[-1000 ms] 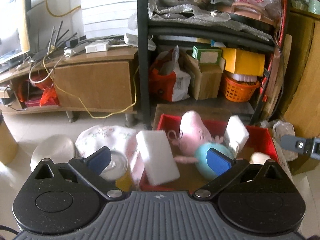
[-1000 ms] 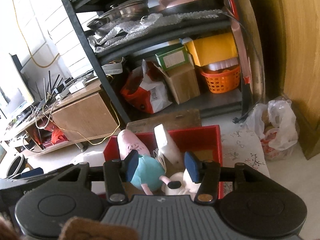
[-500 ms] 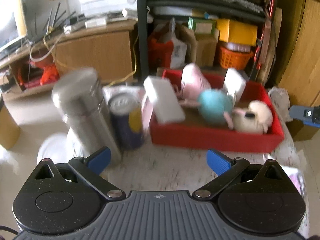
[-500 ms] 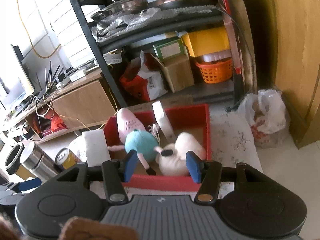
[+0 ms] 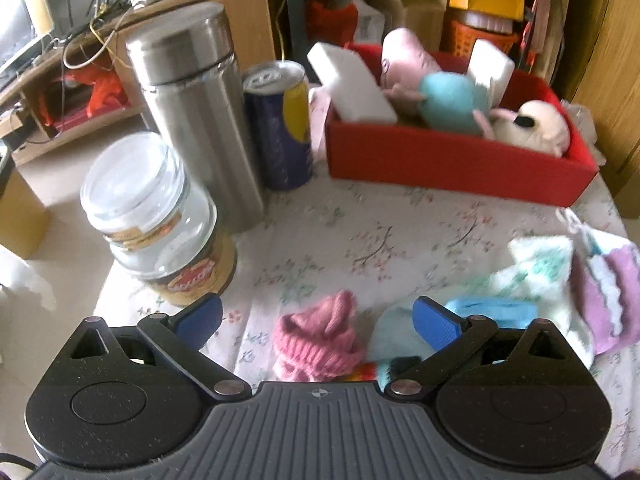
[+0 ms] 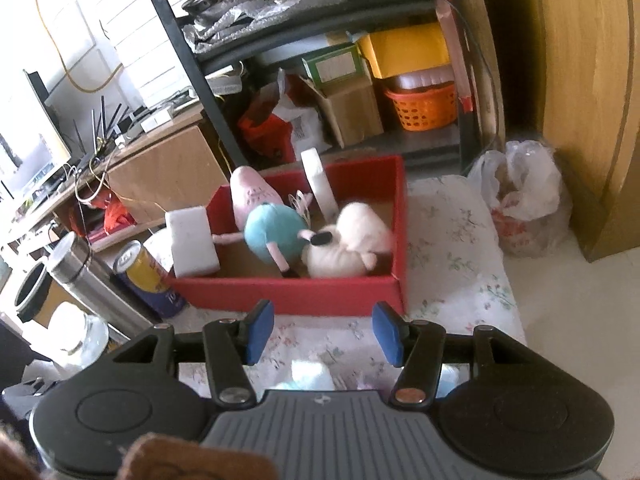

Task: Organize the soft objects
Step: 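Move both grippers back over the pile of cloths and masks, then grasp a blue face mask with the left gripper while the right grasps the purple cloth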

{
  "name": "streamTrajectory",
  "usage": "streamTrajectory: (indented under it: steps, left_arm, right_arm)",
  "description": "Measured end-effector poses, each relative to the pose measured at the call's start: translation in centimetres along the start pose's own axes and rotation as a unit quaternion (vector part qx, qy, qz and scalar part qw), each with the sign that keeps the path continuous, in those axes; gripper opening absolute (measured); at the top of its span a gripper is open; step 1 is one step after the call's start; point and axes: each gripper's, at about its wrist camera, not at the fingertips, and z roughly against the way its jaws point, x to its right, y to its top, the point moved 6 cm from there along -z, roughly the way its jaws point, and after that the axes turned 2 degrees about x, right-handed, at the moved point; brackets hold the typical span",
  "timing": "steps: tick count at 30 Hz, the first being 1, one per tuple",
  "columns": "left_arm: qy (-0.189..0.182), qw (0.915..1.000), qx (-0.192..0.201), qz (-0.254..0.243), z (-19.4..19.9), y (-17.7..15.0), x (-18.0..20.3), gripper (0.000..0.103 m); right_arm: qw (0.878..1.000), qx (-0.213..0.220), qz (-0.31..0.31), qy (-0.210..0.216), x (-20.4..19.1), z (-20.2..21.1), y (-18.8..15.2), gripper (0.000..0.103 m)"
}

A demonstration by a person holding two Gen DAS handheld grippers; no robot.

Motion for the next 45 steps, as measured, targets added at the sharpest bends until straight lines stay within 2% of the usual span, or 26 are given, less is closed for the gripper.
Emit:
streamTrajectory:
  steps: [6,11,18,25,29,33,35,38,41,43,45]
  left_arm:
    - [-0.035,0.999,-0.005,0.027,0.4,0.1,-0.3,0.097]
    - [-0.05,0.9987,-0.001,0.012,0.7,0.5,1.5,0.097]
    - [-0.077,0.9969,-0.01,-0.011,0.4,0.3,4.3,0.097]
    - [-0.111,0.9934,-0.03,-0.008,-0.3,0.3,6.5,0.095]
    - [-0.129,0.991,-0.036,-0.008,-0.5,0.3,7.3,0.095]
    - [-0.126,0.9906,-0.053,-0.008,-1.6,0.0,7.7,0.089]
    - [-0.124,0.9907,-0.056,-0.007,-1.9,0.0,7.8,0.088]
    - [-0.122,0.991,-0.054,-0.007,-2.1,-0.1,8.0,0.088]
    - [-0.135,0.9885,-0.069,-0.005,-2.9,-0.5,8.7,0.077]
    - [-0.145,0.9858,-0.084,0.008,-3.5,-0.9,9.0,0.057]
    - [-0.146,0.9838,-0.103,0.017,-4.3,-1.4,9.2,0.042]
  right_arm:
    - [0.999,-0.024,-0.016,-0.031,3.3,0.7,-2.0,0.032]
    - [0.996,-0.061,-0.022,-0.058,5.1,-0.1,-4.0,0.032]
    - [0.994,-0.092,-0.023,-0.061,5.2,-1.1,-5.6,0.032]
    - [0.99,-0.11,-0.031,-0.081,6.2,-2.3,-6.3,0.032]
    - [0.993,-0.09,-0.066,-0.042,6.6,-0.7,-5.2,0.032]
    - [0.988,-0.117,-0.097,0.005,6.1,-0.7,-6.1,0.032]
    - [0.986,-0.129,-0.103,0.013,5.8,-0.9,-6.8,0.032]
    - [0.986,-0.137,-0.099,0.003,5.8,-1.1,-7.4,0.032]
    - [0.982,-0.154,-0.111,0.008,5.8,-1.6,-8.3,0.032]
    - [0.981,-0.161,-0.111,0.008,5.8,-2.0,-8.6,0.032]
    - [0.98,-0.166,-0.114,0.003,6.0,-2.2,-8.9,0.032]
